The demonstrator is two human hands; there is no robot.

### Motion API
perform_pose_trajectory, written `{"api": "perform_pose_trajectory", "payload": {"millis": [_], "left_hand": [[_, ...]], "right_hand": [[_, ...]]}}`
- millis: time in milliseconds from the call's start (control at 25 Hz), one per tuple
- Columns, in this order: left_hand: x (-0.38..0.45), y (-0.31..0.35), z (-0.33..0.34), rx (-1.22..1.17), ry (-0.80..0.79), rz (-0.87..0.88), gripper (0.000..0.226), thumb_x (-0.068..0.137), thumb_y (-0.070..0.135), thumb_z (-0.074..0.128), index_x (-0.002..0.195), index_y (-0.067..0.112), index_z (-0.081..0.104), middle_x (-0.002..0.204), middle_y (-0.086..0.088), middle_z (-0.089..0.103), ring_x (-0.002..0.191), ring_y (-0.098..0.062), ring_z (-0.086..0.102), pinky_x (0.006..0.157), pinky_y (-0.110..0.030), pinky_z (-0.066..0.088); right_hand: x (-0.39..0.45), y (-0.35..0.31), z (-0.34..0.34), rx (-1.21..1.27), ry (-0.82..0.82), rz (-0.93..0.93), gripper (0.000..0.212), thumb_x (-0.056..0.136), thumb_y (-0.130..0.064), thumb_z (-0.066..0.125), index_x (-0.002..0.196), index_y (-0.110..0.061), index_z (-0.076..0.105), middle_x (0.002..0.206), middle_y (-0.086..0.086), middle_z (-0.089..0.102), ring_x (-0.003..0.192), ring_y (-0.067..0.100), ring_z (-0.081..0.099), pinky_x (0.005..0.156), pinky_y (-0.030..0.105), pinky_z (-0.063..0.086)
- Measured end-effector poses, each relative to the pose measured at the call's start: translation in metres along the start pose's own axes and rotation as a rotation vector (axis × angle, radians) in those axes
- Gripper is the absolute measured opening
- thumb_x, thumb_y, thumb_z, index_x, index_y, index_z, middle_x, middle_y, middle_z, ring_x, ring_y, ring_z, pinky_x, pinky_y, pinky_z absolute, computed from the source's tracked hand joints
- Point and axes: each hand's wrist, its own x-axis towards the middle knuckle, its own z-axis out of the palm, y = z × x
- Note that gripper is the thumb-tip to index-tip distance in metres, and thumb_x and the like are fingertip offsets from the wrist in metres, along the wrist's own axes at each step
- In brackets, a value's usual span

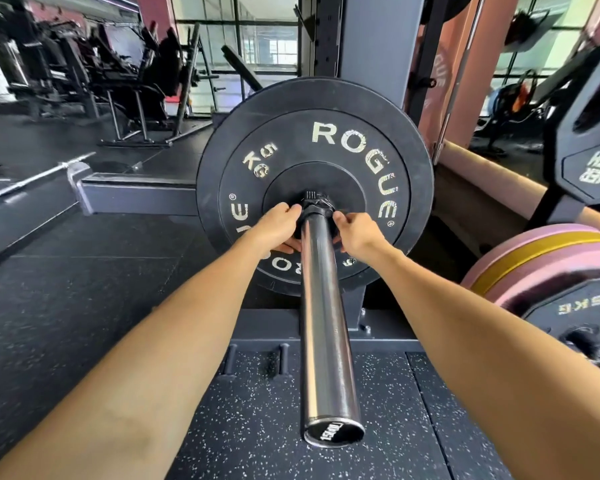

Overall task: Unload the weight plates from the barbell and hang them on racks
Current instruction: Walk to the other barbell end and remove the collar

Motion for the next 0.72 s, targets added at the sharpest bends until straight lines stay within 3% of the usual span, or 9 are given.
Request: {"api": "perform_pose_trajectory", "payload": {"millis": [120, 240, 320, 480, 560, 640, 720], "left_hand": [[0.001, 0.003, 0.002, -0.026, -0.011, -0.002, 0.029, 0.104, 0.041, 0.032, 0.097, 0.015, 0.044, 0.100, -0.013, 0.059, 0.071, -0.023, 0.066, 0.062, -0.033, 0.055], [0.003, 0.004, -0.002, 0.008, 0.000, 0.013, 0.028, 0.105, 0.036, 0.030, 0.094, 0.015, 0.044, 0.096, -0.012, 0.056, 0.070, -0.023, 0.062, 0.061, -0.031, 0.054], [0.005, 0.004, -0.005, 0.006, 0.005, 0.014, 0.026, 0.105, 0.031, 0.027, 0.102, 0.013, 0.046, 0.096, -0.013, 0.057, 0.069, -0.023, 0.063, 0.062, -0.031, 0.052], [0.009, 0.006, -0.005, -0.075, 0.000, -0.041, 0.034, 0.105, 0.034, 0.027, 0.119, 0.008, 0.042, 0.099, -0.018, 0.061, 0.072, -0.028, 0.068, 0.067, -0.037, 0.058], [0.010, 0.011, -0.003, -0.114, 0.006, -0.064, 0.044, 0.104, 0.040, 0.029, 0.131, 0.006, 0.034, 0.099, -0.014, 0.056, 0.080, -0.034, 0.070, 0.077, -0.044, 0.061], [0.010, 0.019, -0.002, -0.138, 0.005, -0.080, 0.051, 0.102, 0.045, 0.031, 0.140, 0.012, 0.025, 0.112, -0.011, 0.053, 0.091, -0.037, 0.071, 0.081, -0.048, 0.060], [0.011, 0.024, 0.000, -0.150, -0.014, -0.080, 0.048, 0.102, 0.046, 0.033, 0.136, 0.014, 0.023, 0.124, -0.012, 0.049, 0.099, -0.036, 0.069, 0.080, -0.047, 0.061]], "right_hand": [[-0.002, 0.000, 0.004, 0.052, -0.002, 0.023, 0.048, 0.103, -0.042, 0.032, 0.077, -0.008, 0.054, 0.088, 0.020, 0.070, 0.073, 0.031, 0.061, 0.076, 0.042, 0.054], [-0.011, 0.004, 0.014, 0.047, -0.083, 0.143, 0.057, 0.104, -0.044, 0.022, 0.076, -0.006, 0.055, 0.073, 0.012, 0.062, 0.074, 0.029, 0.060, 0.070, 0.039, 0.050], [-0.009, 0.009, 0.015, 0.047, -0.084, 0.144, 0.060, 0.103, -0.044, 0.024, 0.082, -0.002, 0.062, 0.081, 0.014, 0.065, 0.079, 0.032, 0.062, 0.068, 0.038, 0.051], [0.001, 0.001, -0.017, -0.006, -0.035, 0.104, 0.051, 0.101, -0.038, 0.036, 0.099, 0.000, 0.070, 0.097, 0.015, 0.073, 0.073, 0.027, 0.059, 0.049, 0.030, 0.043], [0.005, -0.012, -0.039, 0.001, -0.021, 0.098, 0.058, 0.102, -0.040, 0.029, 0.104, 0.004, 0.068, 0.094, 0.017, 0.073, 0.071, 0.029, 0.062, 0.050, 0.032, 0.047], [0.009, -0.024, -0.053, -0.046, -0.043, 0.101, 0.071, 0.101, -0.050, 0.022, 0.107, 0.006, 0.065, 0.088, 0.017, 0.073, 0.069, 0.030, 0.063, 0.060, 0.038, 0.055], [0.012, -0.037, -0.058, -0.088, -0.077, 0.121, 0.081, 0.098, -0.060, 0.017, 0.108, 0.007, 0.061, 0.081, 0.017, 0.071, 0.068, 0.031, 0.065, 0.070, 0.043, 0.059]]}}
